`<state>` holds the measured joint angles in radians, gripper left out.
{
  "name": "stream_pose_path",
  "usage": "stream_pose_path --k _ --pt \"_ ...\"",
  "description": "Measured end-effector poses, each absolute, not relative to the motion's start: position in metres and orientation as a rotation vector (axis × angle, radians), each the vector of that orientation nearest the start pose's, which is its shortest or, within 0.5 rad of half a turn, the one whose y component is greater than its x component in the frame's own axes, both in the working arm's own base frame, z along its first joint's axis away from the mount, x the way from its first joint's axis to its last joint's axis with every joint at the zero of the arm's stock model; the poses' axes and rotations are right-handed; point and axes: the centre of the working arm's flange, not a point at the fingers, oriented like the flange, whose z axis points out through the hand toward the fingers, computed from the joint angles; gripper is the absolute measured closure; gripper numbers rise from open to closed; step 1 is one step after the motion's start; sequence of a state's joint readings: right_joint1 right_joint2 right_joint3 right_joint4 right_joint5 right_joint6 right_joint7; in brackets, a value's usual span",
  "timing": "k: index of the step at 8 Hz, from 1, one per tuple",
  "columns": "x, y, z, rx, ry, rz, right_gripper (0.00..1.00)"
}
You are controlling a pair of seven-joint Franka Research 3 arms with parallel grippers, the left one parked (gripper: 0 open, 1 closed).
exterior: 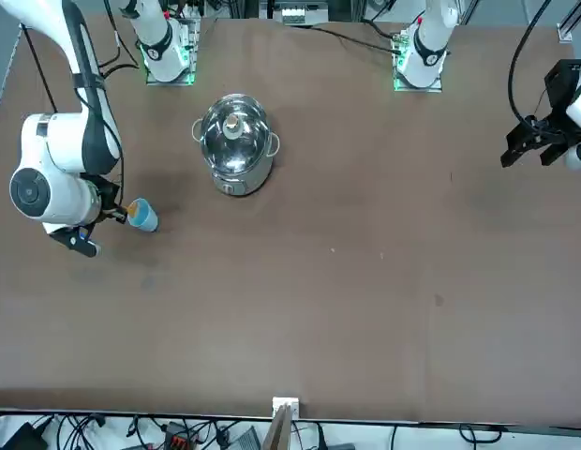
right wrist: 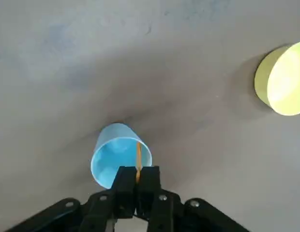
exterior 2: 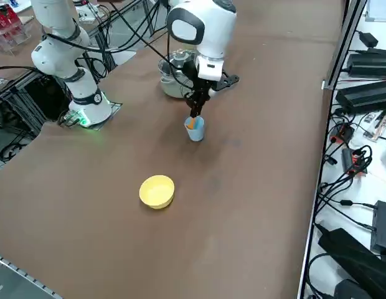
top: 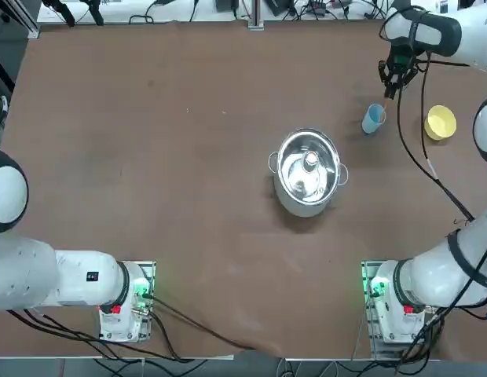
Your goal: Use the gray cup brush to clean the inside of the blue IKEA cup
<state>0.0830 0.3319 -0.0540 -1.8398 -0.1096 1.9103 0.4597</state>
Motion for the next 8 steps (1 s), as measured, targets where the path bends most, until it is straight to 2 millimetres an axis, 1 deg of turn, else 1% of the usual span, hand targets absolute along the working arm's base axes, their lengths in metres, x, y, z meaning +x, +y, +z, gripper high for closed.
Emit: stream_pose_path --k 3,5,6,8 --pt "0.609 0.026 0.334 -3.224 0.674 0.324 0.96" --pt "0.612 0.044 0.333 -3.204 0.711 0.29 0.96" --pt "0.613 0.051 0.329 -3.199 0.734 0.286 0.96" --pt "0.612 0.059 0.318 -3.203 0.742 0.306 0.96"
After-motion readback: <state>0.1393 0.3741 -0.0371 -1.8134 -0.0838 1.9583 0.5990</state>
